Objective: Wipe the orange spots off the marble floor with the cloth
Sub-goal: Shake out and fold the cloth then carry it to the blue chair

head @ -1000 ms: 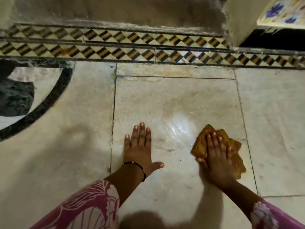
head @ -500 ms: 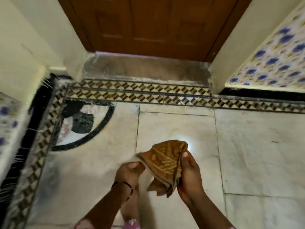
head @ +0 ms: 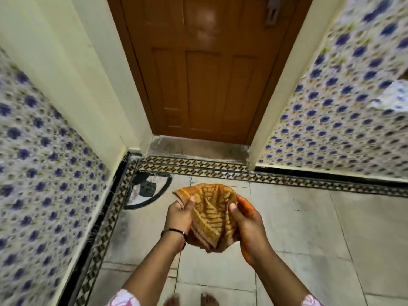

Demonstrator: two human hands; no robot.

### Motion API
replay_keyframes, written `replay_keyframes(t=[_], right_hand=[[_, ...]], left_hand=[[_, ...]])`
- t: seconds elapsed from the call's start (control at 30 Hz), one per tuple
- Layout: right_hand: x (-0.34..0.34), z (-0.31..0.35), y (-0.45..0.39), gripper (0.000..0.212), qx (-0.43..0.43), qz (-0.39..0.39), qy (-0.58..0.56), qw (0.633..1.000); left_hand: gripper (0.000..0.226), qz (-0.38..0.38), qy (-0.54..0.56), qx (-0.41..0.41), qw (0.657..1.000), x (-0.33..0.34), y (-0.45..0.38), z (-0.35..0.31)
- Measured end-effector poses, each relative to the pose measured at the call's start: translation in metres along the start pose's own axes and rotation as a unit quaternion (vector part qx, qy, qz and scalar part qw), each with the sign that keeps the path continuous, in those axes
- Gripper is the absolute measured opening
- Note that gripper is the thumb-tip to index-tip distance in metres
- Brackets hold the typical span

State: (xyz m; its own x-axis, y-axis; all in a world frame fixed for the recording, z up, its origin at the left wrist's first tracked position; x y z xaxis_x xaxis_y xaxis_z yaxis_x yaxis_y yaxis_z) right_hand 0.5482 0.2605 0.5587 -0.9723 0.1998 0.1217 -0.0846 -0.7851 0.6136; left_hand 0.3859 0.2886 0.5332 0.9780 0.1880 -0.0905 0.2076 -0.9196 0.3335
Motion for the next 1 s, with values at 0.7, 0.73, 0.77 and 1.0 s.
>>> replay_keyframes(t=[0.7, 0.73, 0.77, 1.0], right_hand=[[0.049, 0.052, 0.250, 0.003, -0.315, 0.004, 0.256, 0.914], [0.050, 0.052, 0.256, 0.004, -0.317, 0.006, 0.250, 0.915], [0.050, 0.051, 0.261, 0.006, -0.313, 0.014, 0.235, 0.920], [0.009, 0.083, 0.297, 0.014, -0.300, 0.002, 0.087, 0.950]], left_hand=[[0.026, 0.296, -0.336, 0.343, 0.826, -0.082, 0.203, -0.134], [0.026, 0.297, -0.325, 0.339, 0.831, -0.085, 0.211, -0.133], [0.023, 0.298, -0.309, 0.337, 0.838, -0.088, 0.216, -0.131], [0.009, 0.322, -0.398, 0.343, 0.787, -0.119, 0.234, -0.104]])
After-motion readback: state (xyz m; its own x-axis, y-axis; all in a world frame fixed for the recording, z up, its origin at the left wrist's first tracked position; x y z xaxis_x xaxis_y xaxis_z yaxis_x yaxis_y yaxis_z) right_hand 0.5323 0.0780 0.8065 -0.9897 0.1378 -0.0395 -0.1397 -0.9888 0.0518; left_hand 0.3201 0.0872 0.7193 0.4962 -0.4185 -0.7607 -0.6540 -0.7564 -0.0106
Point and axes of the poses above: each hand's wrist, its own y-axis away from the middle knuckle, its own x-axis out of the palm, z = x × y, the point moved 3 cm from there along -y, towards the middle knuckle, and after that the axes turned 12 degrees about x, right-handed, at the moved point
